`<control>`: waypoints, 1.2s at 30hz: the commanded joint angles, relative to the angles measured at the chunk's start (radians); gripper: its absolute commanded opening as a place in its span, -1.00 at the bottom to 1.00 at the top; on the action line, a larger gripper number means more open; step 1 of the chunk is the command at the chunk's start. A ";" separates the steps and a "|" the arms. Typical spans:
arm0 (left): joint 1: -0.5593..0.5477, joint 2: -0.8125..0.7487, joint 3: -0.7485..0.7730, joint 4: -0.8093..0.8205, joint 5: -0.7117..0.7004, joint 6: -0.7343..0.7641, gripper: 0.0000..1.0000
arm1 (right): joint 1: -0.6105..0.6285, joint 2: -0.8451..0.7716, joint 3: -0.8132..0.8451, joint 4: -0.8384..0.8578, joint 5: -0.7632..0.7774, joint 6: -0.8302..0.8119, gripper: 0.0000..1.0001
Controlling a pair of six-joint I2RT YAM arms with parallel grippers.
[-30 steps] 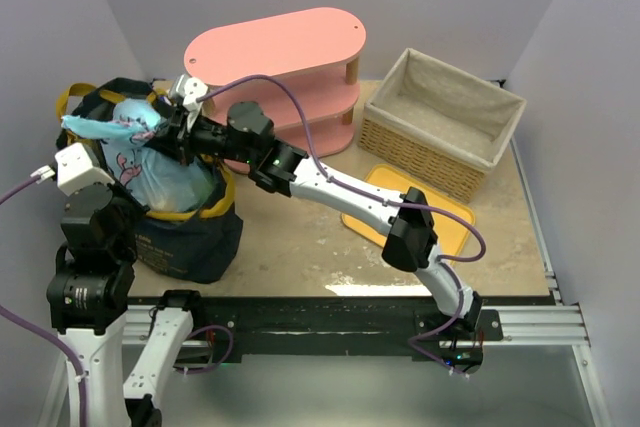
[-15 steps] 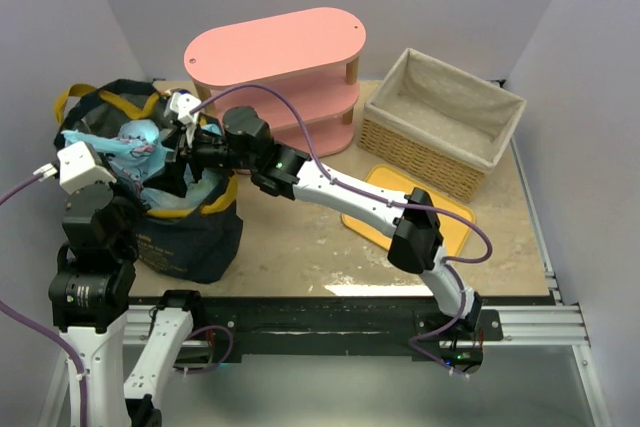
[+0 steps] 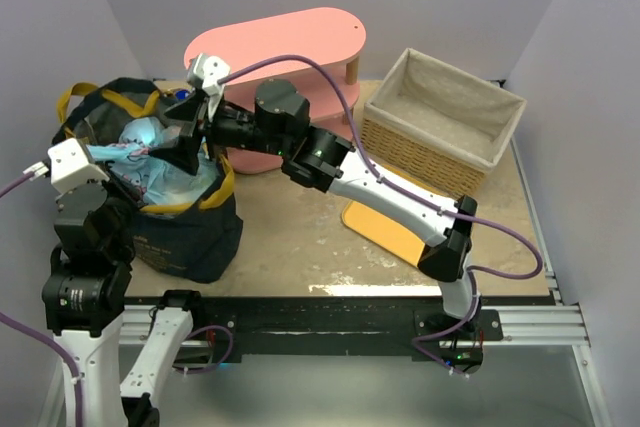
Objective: Place the mixed food into the grocery bags and tie them
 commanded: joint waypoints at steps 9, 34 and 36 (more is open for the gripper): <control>-0.071 -0.006 0.144 0.102 -0.222 0.098 -0.73 | 0.004 0.310 0.334 -0.168 0.133 0.032 0.53; -0.070 0.225 0.199 0.364 0.277 0.180 1.00 | -0.190 -0.285 -0.236 -0.118 0.236 0.106 0.97; -0.070 0.256 0.199 0.401 0.331 0.193 1.00 | -0.259 -0.375 -0.387 -0.112 0.260 0.156 0.97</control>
